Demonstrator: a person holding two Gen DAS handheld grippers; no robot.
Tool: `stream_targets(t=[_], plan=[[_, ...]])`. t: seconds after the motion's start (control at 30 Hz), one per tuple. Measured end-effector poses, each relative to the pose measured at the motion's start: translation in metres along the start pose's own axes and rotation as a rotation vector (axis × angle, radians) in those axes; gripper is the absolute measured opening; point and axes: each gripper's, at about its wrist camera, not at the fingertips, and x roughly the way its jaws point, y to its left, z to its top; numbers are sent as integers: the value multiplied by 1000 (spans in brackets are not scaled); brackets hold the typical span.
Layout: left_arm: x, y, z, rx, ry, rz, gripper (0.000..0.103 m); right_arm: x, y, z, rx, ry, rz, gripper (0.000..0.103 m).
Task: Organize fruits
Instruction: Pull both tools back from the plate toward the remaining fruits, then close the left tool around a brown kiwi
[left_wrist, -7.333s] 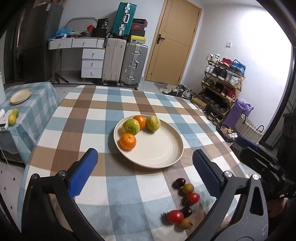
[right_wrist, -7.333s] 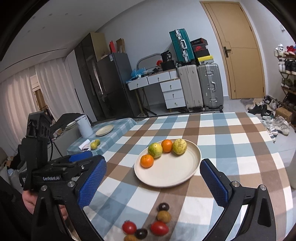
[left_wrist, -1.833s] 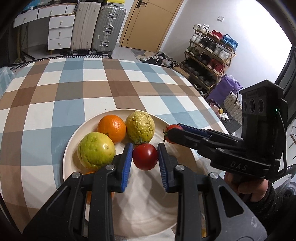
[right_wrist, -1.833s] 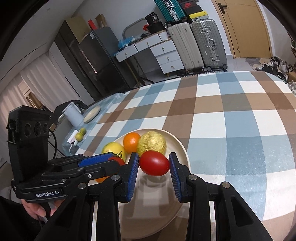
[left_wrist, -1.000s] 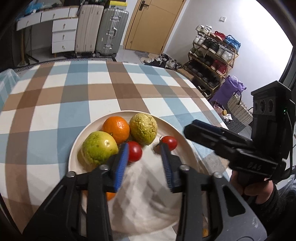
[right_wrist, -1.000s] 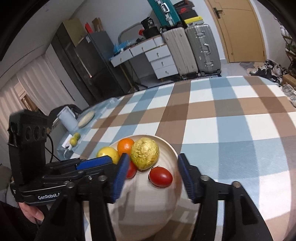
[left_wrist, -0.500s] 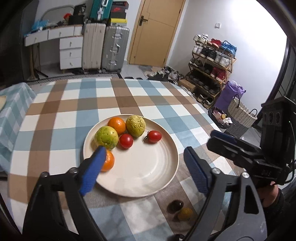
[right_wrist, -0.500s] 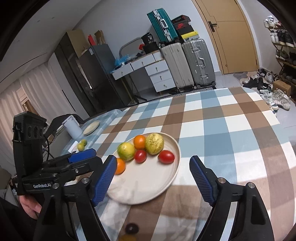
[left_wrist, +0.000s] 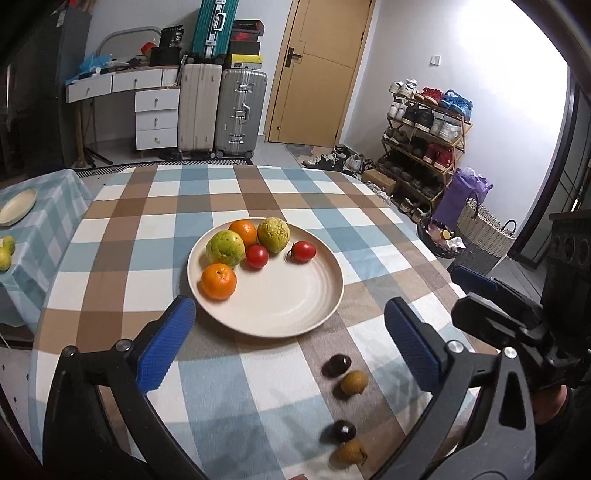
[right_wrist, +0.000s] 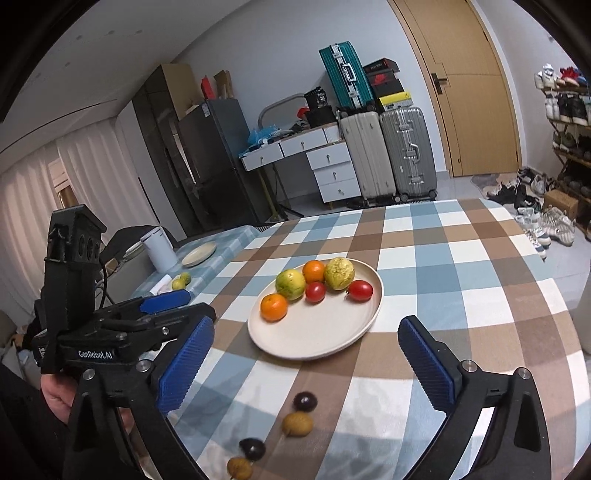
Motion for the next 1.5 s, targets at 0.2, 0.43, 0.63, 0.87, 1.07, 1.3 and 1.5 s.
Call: stream_targets(t=[0.2, 0.43, 0.63, 0.87, 1.07, 1.3, 1.5], plan=[[-18, 0, -21, -9, 6, 10, 102, -17, 15, -16, -21, -6, -9, 103], [-21, -3, -50, -15, 48, 5, 102, -26, 24, -39, -41, -5, -29, 103], [-8, -5, -76, -34, 120, -23, 102, -28, 22, -61, -23, 29, -47, 103], [3, -12, -102, -50, 148, -77, 102, -26, 13, -78, 17, 72, -66, 103], [19, -24, -114, -12, 206, -117, 101, -26, 8, -84, 23, 90, -77, 103], [32, -34, -125, 25, 274, -150, 79, -23, 3, -87, 34, 109, -80, 103], [33, -40, -129, 55, 302, -150, 51, -21, 2, -89, 40, 120, -76, 103]])
